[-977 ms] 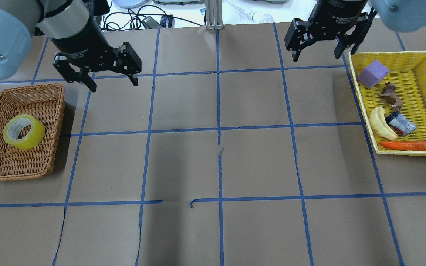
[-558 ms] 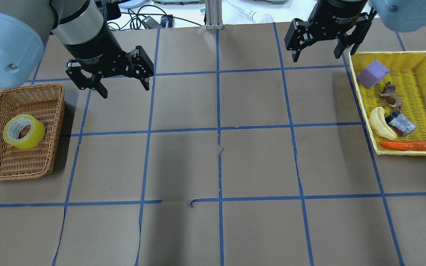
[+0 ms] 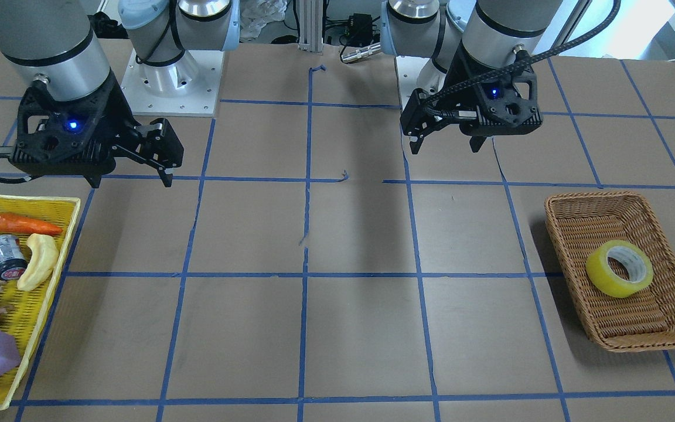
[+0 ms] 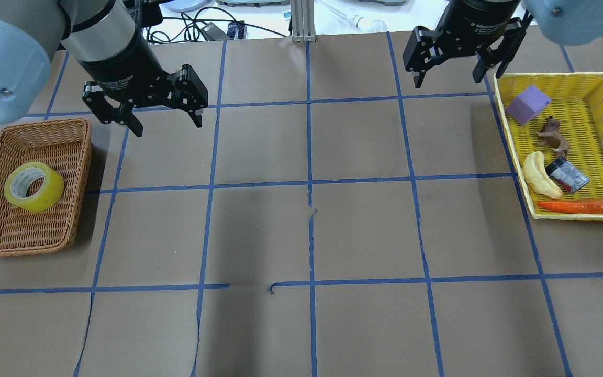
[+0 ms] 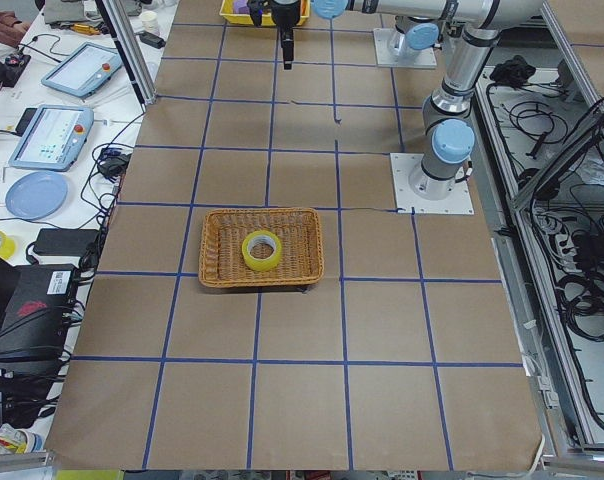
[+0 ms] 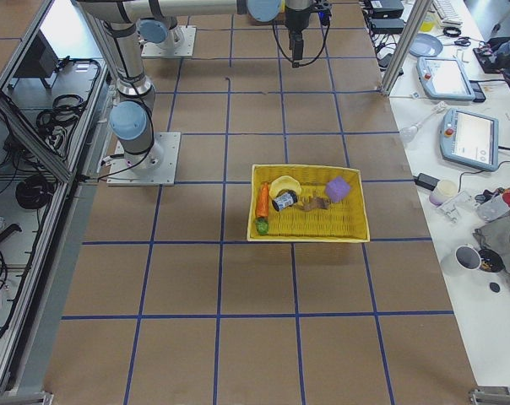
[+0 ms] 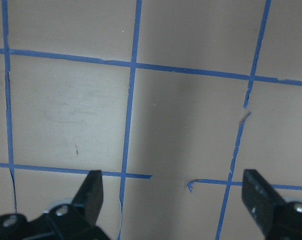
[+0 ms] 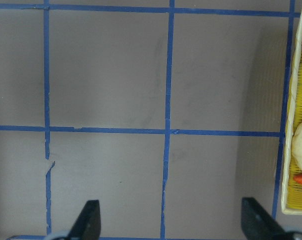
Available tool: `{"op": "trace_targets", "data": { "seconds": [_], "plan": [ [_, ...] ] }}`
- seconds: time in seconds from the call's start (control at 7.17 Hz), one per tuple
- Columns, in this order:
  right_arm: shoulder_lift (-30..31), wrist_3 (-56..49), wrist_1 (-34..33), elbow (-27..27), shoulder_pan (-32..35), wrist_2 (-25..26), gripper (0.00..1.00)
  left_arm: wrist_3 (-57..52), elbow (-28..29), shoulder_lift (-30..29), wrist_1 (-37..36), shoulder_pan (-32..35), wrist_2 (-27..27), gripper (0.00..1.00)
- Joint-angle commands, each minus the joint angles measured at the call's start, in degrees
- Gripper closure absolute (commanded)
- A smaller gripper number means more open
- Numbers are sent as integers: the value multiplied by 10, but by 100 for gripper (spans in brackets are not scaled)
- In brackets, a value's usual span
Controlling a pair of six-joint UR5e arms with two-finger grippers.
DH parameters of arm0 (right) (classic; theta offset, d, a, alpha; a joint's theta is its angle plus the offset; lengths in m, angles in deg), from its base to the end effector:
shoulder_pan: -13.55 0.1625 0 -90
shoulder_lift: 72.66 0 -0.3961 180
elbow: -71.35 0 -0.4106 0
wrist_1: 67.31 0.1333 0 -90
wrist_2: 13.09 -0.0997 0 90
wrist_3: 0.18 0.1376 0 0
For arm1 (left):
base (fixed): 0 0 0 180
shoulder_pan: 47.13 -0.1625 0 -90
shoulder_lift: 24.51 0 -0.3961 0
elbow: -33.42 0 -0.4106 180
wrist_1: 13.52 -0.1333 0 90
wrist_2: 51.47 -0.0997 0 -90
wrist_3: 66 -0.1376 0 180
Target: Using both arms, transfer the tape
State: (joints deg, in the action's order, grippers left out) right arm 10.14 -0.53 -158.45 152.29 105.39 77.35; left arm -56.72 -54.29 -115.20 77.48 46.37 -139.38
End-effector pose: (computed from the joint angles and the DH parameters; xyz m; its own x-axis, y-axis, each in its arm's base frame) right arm 0.1504 -0.5623 0.4366 -0.9993 -0.0378 0.0080 -0.0382 0.9979 -0.0523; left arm -0.1696 -0.5069 0.4336 -0.9942 -0.1004 0.0377 -0.1006 0.9949 -0.0045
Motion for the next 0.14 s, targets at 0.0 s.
{"op": "trace_targets", "data": {
  "seconds": [0.0],
  "plan": [
    [0,0,0,0,0,0,0,-5,0,1,-2,-1,-3,0]
  ]
}}
